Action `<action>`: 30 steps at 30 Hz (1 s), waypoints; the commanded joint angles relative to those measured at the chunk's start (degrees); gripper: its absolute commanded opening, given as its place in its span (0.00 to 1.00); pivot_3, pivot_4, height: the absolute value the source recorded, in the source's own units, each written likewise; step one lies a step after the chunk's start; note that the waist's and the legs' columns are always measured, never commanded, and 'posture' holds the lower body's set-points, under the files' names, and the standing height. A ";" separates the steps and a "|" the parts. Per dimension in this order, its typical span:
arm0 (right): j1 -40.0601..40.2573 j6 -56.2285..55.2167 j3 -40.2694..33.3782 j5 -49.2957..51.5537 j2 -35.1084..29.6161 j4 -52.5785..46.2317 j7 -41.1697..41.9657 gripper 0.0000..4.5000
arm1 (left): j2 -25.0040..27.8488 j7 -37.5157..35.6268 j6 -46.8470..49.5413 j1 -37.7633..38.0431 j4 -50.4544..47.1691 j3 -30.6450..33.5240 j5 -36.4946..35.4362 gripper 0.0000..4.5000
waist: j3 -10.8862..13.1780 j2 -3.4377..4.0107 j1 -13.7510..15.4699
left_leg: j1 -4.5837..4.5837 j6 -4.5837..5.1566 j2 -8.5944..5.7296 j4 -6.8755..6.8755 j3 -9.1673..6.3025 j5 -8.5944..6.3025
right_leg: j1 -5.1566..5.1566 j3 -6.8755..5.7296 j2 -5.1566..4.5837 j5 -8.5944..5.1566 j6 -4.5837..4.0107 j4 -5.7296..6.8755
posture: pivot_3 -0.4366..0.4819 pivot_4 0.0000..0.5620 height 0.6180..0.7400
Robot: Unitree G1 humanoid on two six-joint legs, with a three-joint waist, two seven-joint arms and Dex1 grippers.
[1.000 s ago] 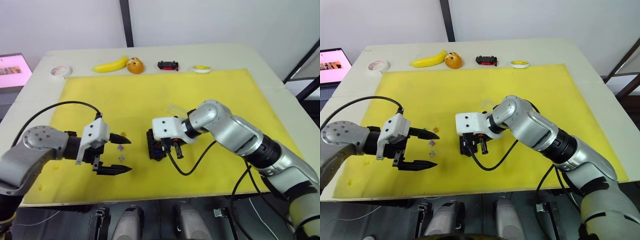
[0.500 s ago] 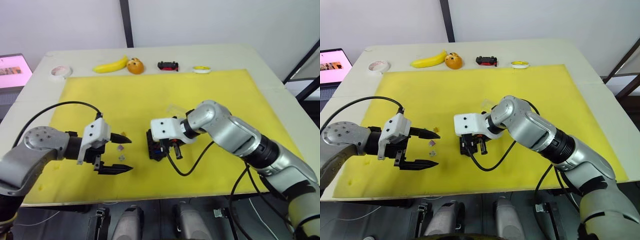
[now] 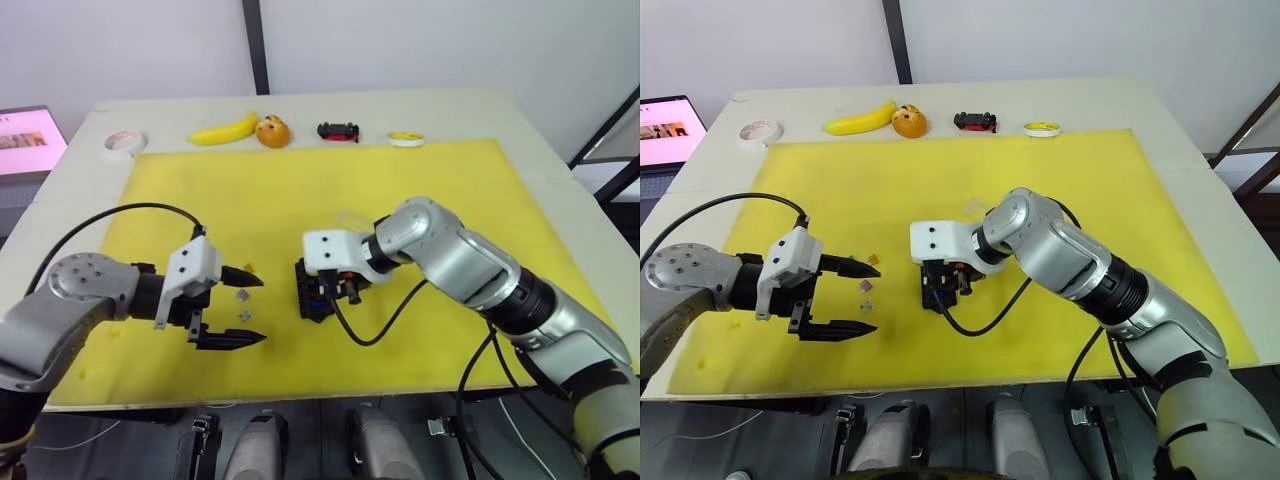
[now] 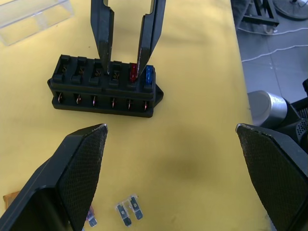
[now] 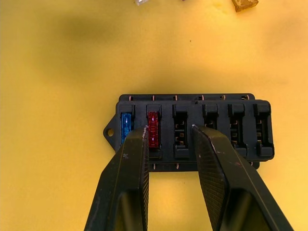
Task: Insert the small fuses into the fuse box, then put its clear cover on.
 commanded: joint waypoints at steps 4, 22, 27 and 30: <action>-2.07 0.79 -2.40 0.95 -0.03 0.25 0.13 0.33 | 0.45 -0.50 -0.28 -0.71 -0.57 0.47 0.37 1.00 | 0.00 0.00 0.00 | 0.00 0.00 0.00 0.00 0.00 0.00 | 0.00 0.00 0.00 0.00 0.00 0.00 | 0.48 0.27 1.00; -2.69 4.66 -10.06 8.76 -1.77 -4.25 0.40 0.33 | 0.37 -1.66 -0.37 -2.33 0.57 -0.11 1.01 1.00 | 0.01 0.00 0.01 | -0.08 0.00 0.00 0.00 0.00 0.00 | -0.08 0.00 0.00 0.00 0.00 0.00 | 0.48 0.27 1.00; 0.97 2.69 -11.24 10.09 -1.95 -5.23 -0.84 0.14 | 0.30 -1.88 -0.31 -2.58 0.82 -0.08 1.25 1.00 | 0.01 0.00 0.00 | -0.08 0.00 0.00 0.00 0.00 0.00 | -0.08 0.00 0.00 0.00 0.00 0.00 | 0.48 0.27 1.00; 3.39 0.75 -11.24 9.85 -1.89 -5.36 -2.01 0.01 | 0.28 -1.83 -0.28 -2.70 1.01 -0.02 1.35 1.00 | 0.01 0.00 0.01 | -0.09 0.00 0.00 0.00 0.01 0.00 | -0.08 0.00 -0.01 0.00 0.00 0.00 | 0.48 0.27 1.00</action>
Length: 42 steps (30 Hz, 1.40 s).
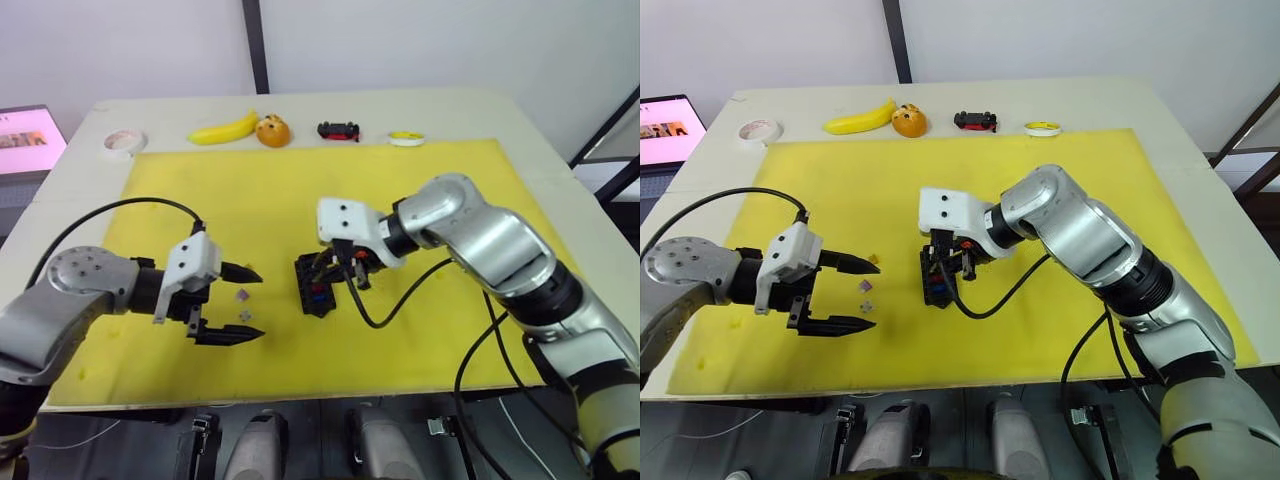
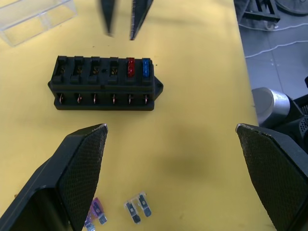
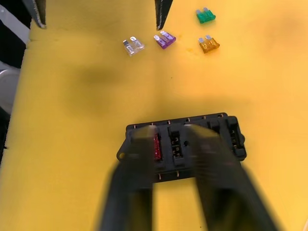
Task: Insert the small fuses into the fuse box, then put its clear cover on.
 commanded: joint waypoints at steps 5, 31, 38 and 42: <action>3.84 -4.48 -1.75 0.66 0.25 -1.66 -2.02 0.01 | 0.16 0.00 -0.11 -0.74 -0.58 0.47 0.17 1.00 | 0.00 0.00 -0.03 | 0.00 0.00 0.00 0.00 0.00 0.00 | 0.00 0.00 0.01 0.00 0.00 0.00 | 0.48 0.27 1.00; 6.25 -8.82 2.19 -4.11 -0.09 3.32 -3.59 0.01 | -0.28 1.15 -0.05 -0.82 -0.53 0.39 0.55 1.00 | -0.01 -0.01 0.01 | 0.02 0.00 0.00 0.02 -0.01 0.00 | 0.03 0.00 0.01 0.00 0.00 0.00 | 0.48 0.27 1.00; 2.84 -5.43 -4.33 2.14 0.21 -1.60 -1.33 0.01 | 0.05 2.19 0.83 -0.58 -0.28 1.87 -0.33 1.00 | 0.00 -0.01 0.02 | 0.01 0.00 0.00 0.03 -0.02 0.00 | 0.03 -0.01 0.01 0.00 0.00 0.01 | 0.48 0.27 1.00; 1.93 -4.14 -11.73 8.83 -2.31 -5.64 1.91 0.01 | 1.78 2.61 4.04 -0.40 1.71 6.80 -2.98 1.00 | 0.01 0.00 0.01 | -0.02 0.00 0.01 0.03 -0.03 0.00 | 0.01 -0.01 0.01 0.00 0.00 0.00 | 0.48 0.27 1.00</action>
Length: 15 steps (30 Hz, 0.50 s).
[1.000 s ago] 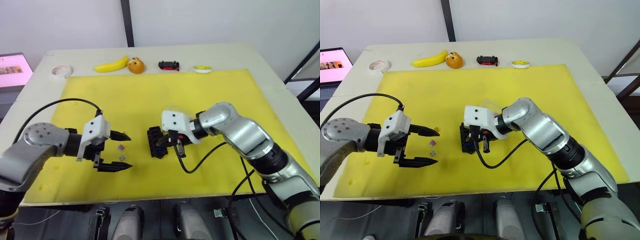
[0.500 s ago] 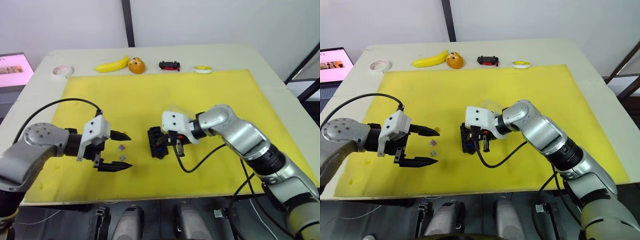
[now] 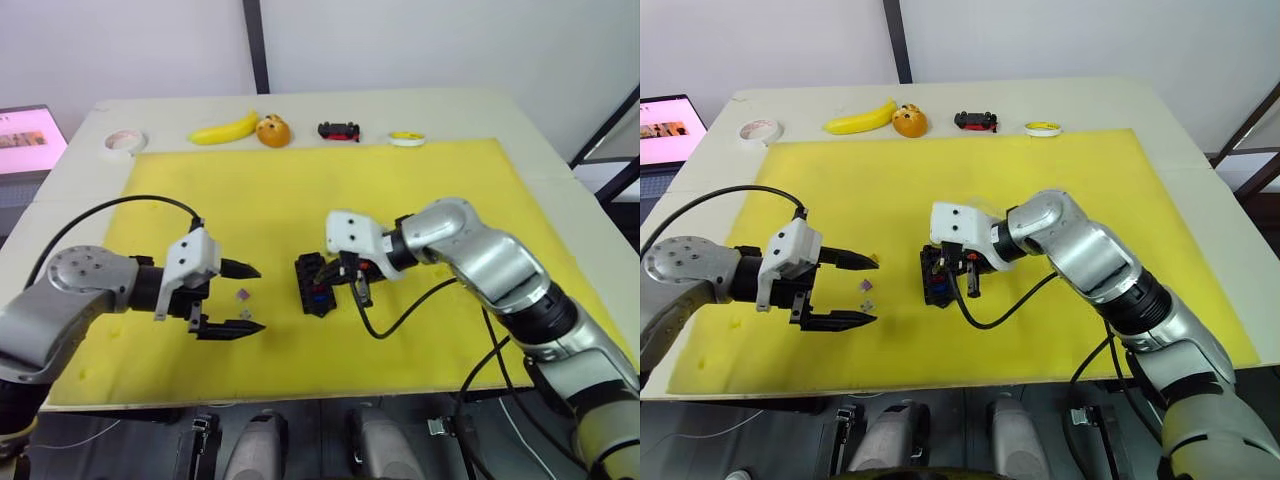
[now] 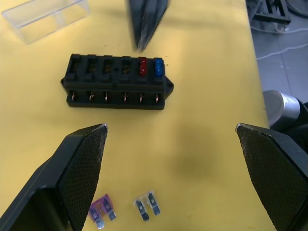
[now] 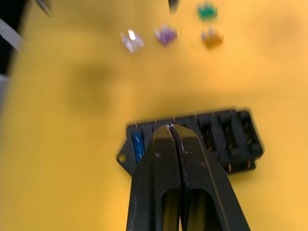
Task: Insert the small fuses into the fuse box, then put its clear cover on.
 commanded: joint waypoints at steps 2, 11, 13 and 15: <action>-1.21 -1.08 -8.31 5.06 -4.97 -4.48 3.22 0.01 | 3.44 -0.41 2.42 1.06 3.12 8.46 -2.13 1.00 | 0.00 0.00 0.00 | 0.00 0.00 0.00 0.00 -0.02 0.00 | 0.00 -0.03 0.00 0.00 0.00 -0.01 | 0.48 0.27 1.00; 7.69 -13.08 -15.21 2.23 -19.92 2.70 8.05 0.06 | 10.98 -6.10 -2.65 12.63 16.05 19.00 4.06 1.00 | 0.01 0.01 0.00 | 0.01 0.02 0.02 -0.02 0.05 -0.01 | 0.00 -0.03 -0.01 0.00 0.00 -0.05 | 0.48 0.27 1.00; 9.74 -15.44 -17.00 1.70 -22.91 5.21 8.89 0.20 | 12.61 -7.82 -4.12 14.86 19.72 20.66 5.61 1.00 | 0.02 0.01 0.03 | 0.00 0.03 0.01 -0.03 0.09 -0.02 | -0.01 -0.03 -0.02 0.00 0.00 -0.07 | 0.48 0.27 1.00; 11.21 -16.96 -18.33 1.54 -24.84 7.19 9.18 0.42 | 13.72 -9.00 -5.46 16.19 22.08 21.33 6.77 1.00 | 0.03 0.03 0.03 | 0.01 0.04 0.01 -0.03 0.14 -0.02 | -0.01 -0.02 -0.03 0.00 0.00 -0.08 | 0.48 0.27 1.00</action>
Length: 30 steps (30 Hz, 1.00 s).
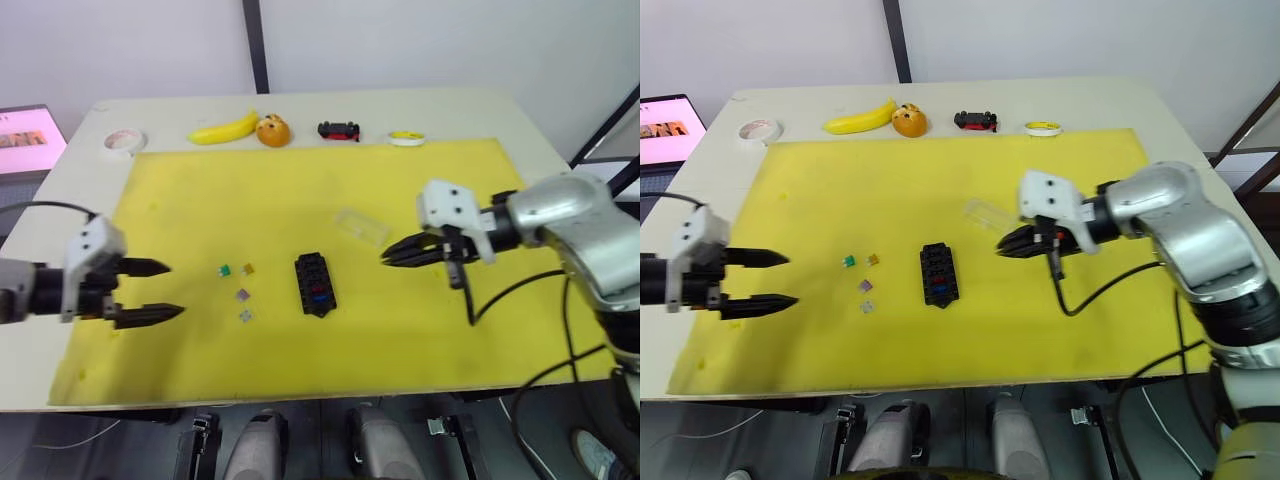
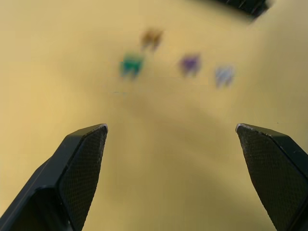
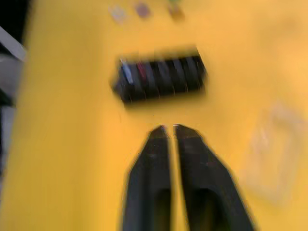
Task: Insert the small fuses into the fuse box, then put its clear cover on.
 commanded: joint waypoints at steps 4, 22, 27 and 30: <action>3.42 -6.33 -5.17 -1.87 -4.59 3.33 0.62 0.88 | 2.28 -3.79 -4.87 0.30 5.68 3.14 2.89 1.00 | 0.00 0.01 -0.02 | 0.01 0.00 0.02 0.00 0.00 0.00 | 0.01 0.00 0.01 0.00 0.00 0.01 | 0.48 0.27 1.00; -11.37 1.16 4.01 -0.57 14.91 -4.26 -7.93 0.99 | -8.50 0.97 23.65 -19.38 5.14 -9.97 -10.17 1.00 | 0.01 0.03 -0.05 | -0.06 0.01 0.04 0.03 -0.04 -0.01 | -0.11 0.04 0.04 0.00 0.00 0.14 | 0.48 0.27 1.00; -13.31 3.77 6.08 -0.80 19.92 -6.68 -11.22 0.99 | -12.00 6.04 42.46 -25.59 11.85 -6.90 -17.57 1.00 | -0.01 0.00 0.01 | -0.08 0.01 -0.04 0.12 -0.10 -0.01 | -0.07 -0.01 -0.02 0.01 0.01 0.17 | 0.48 0.27 1.00; -15.11 5.55 7.34 -0.82 22.14 -7.45 -12.78 0.99 | -14.20 9.95 50.00 -27.60 15.95 -4.71 -19.27 1.00 | -0.01 0.00 -0.13 | -0.08 0.01 -0.02 0.12 -0.15 -0.01 | -0.08 -0.02 0.01 0.01 0.01 0.18 | 0.48 0.27 1.00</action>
